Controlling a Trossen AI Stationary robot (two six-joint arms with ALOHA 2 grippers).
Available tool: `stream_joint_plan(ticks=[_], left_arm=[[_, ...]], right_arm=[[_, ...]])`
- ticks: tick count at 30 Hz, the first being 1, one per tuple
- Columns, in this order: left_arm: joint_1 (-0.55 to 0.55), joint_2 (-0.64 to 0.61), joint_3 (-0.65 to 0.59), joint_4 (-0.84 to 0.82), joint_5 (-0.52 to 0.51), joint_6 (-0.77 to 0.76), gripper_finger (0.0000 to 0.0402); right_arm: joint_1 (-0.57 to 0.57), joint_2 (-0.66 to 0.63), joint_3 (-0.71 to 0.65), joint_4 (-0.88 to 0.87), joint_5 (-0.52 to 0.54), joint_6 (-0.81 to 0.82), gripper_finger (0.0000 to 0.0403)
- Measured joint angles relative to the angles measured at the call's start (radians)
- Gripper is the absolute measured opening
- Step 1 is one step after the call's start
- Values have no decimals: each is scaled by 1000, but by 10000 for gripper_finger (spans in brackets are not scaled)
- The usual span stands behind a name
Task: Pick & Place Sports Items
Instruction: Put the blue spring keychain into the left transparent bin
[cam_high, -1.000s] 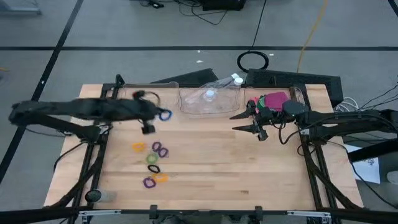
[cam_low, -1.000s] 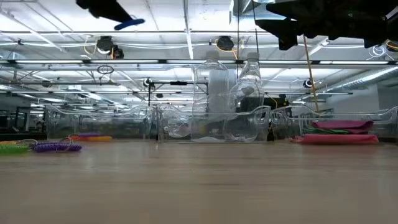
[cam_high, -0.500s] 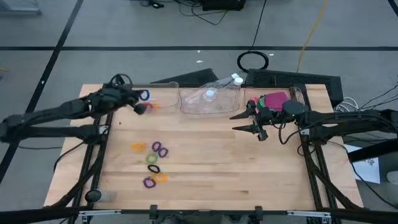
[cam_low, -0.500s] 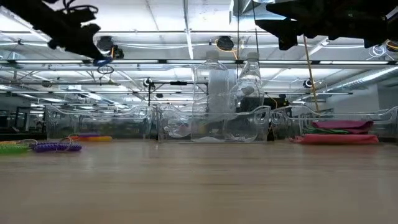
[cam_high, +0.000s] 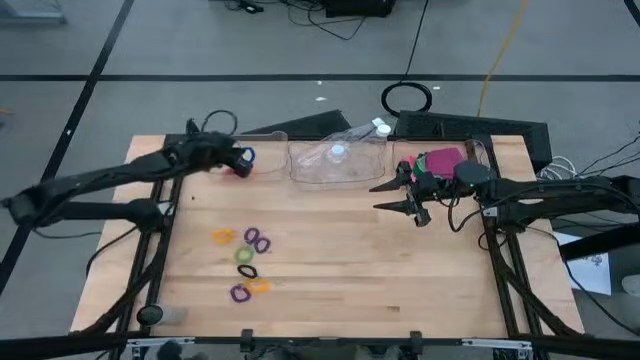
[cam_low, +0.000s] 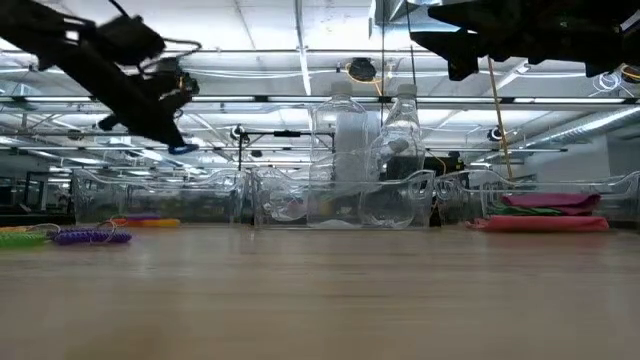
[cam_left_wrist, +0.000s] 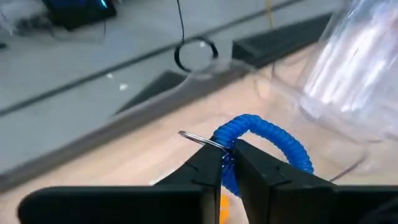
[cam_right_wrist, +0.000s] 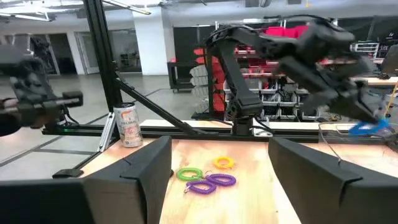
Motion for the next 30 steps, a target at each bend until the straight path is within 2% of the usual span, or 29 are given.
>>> stream_joint_plan(ticks=[7,14,30], left_arm=[[38,176,0,72,10,-14,26],[29,283,0,159,44,-14,26],[27,316,0,195,-4,-12,26]], right_arm=[[0,0,0,0,0,0,196],[0,0,0,-1,0,0,196],[0,0,0,-7,0,-3,196]])
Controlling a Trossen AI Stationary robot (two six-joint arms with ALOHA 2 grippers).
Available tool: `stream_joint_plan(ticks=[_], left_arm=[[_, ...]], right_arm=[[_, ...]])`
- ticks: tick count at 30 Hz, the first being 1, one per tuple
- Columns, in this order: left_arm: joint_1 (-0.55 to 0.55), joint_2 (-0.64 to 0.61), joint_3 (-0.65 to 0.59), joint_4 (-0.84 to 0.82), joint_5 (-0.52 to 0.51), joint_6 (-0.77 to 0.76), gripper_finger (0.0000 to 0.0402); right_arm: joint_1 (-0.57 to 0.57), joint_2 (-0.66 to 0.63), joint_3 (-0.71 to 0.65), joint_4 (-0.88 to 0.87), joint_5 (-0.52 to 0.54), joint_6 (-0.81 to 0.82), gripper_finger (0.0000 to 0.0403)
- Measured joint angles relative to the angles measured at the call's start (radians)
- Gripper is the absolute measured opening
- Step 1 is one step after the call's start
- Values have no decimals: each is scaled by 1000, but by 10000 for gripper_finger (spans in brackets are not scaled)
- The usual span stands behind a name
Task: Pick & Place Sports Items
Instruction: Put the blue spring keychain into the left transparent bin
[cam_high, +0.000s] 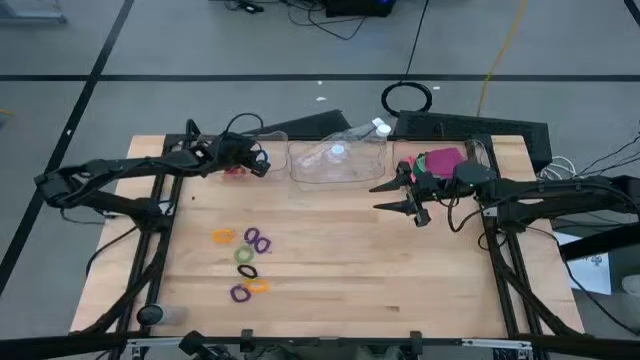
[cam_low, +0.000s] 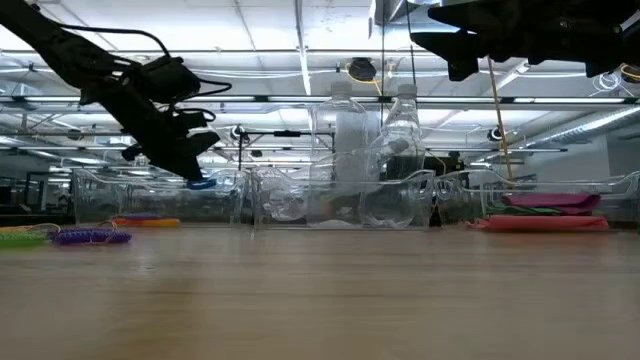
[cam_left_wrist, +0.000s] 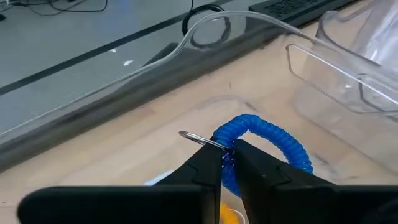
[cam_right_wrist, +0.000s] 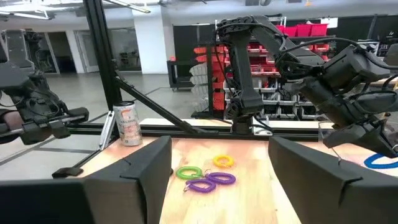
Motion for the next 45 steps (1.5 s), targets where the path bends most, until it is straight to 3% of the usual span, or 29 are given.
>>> stream_joint_plan(ticks=[30,33,45], left_arm=[[0,0,0,-6,12,16,30],[0,0,0,-6,22,15,53],[0,0,0,-6,-24,15,212]], right_arm=[[0,0,0,0,0,0,196],[0,0,0,0,0,0,196],[0,0,0,-1,0,0,196]])
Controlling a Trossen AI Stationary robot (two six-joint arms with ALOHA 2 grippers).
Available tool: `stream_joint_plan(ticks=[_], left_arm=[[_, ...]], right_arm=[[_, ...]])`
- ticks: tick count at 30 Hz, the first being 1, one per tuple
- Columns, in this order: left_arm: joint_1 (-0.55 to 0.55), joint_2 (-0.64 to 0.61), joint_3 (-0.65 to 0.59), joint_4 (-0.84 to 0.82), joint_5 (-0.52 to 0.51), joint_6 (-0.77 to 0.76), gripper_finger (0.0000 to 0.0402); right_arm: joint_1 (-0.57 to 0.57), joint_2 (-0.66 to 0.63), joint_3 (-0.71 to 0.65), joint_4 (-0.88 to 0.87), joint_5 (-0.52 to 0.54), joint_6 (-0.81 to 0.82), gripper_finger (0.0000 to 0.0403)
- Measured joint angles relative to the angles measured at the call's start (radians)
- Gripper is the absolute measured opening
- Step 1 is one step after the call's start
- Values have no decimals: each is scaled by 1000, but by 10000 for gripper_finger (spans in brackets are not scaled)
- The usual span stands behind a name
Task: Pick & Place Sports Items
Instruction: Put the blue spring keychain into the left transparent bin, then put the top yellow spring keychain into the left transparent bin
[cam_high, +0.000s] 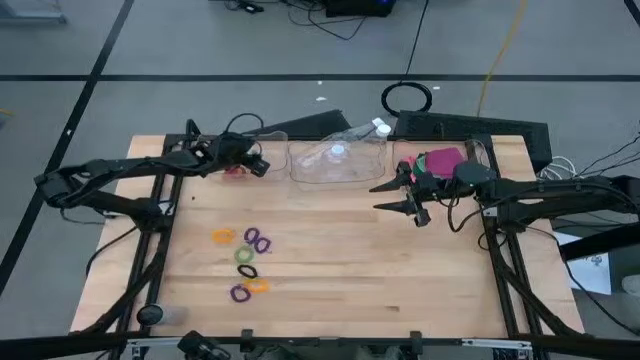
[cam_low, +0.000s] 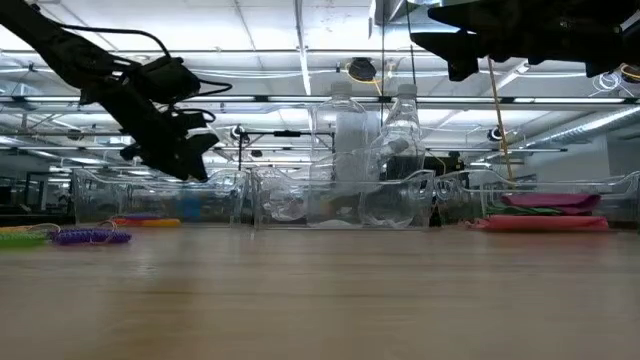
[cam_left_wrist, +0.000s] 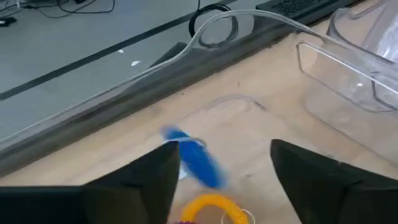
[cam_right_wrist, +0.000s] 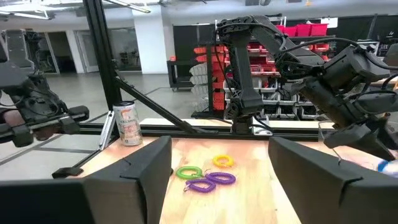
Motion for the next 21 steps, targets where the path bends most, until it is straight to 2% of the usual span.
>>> stream_joint_plan(ticks=[6,13,16,21], left_arm=[[-9,0,0,0,-1,17,255],[-43,-1,1,-3,-1,13,274],[-77,-8,44,-73,0,30,274],[-162,-52,196,-314,-2,46,274]], right_arm=[[0,0,0,0,0,0,196],[0,0,0,0,0,2,196],[0,0,0,0,0,3,196],[0,0,0,0,0,3,196]])
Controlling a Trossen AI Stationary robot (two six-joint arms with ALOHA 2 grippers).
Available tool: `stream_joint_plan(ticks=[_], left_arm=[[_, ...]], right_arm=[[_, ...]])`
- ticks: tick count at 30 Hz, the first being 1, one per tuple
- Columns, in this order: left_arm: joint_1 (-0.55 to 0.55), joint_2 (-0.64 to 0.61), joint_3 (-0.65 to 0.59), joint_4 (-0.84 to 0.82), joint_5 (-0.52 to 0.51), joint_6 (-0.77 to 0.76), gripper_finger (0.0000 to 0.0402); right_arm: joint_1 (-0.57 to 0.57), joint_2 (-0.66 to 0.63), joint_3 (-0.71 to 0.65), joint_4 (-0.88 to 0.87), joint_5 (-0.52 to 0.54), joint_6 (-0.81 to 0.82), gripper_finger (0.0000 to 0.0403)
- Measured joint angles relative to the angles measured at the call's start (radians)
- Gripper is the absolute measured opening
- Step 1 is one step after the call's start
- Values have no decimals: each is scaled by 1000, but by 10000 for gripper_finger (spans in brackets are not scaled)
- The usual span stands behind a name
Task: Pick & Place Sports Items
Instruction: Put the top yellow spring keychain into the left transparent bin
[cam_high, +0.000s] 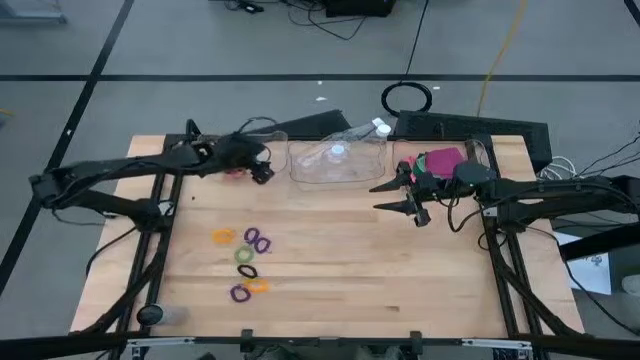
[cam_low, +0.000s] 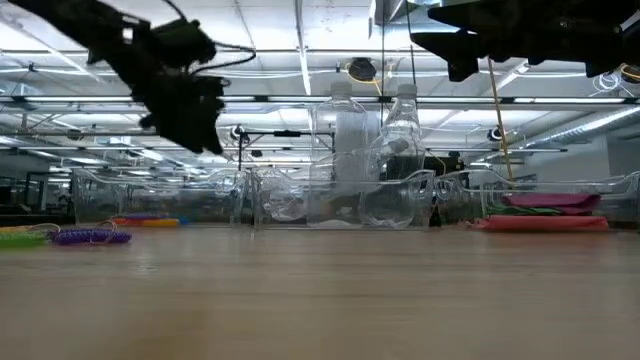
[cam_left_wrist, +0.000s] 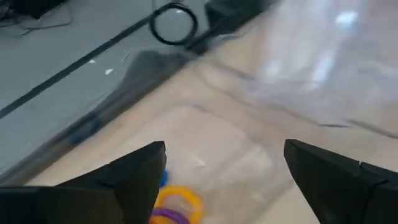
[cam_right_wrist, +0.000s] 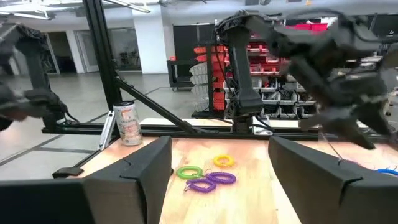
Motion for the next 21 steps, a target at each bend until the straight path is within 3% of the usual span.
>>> stream_joint_plan(ticks=[6,11,16,21], left_arm=[[-118,-32,199,-270,-7,-1,274],[-240,-35,280,-405,21,-11,274],[-381,-138,199,-401,58,-39,273],[-513,-279,32,-377,40,-208,273]], right_arm=[[0,0,0,0,0,0,196],[0,0,0,0,0,0,196],[0,0,0,-4,0,0,196],[0,0,0,-4,0,-2,196]])
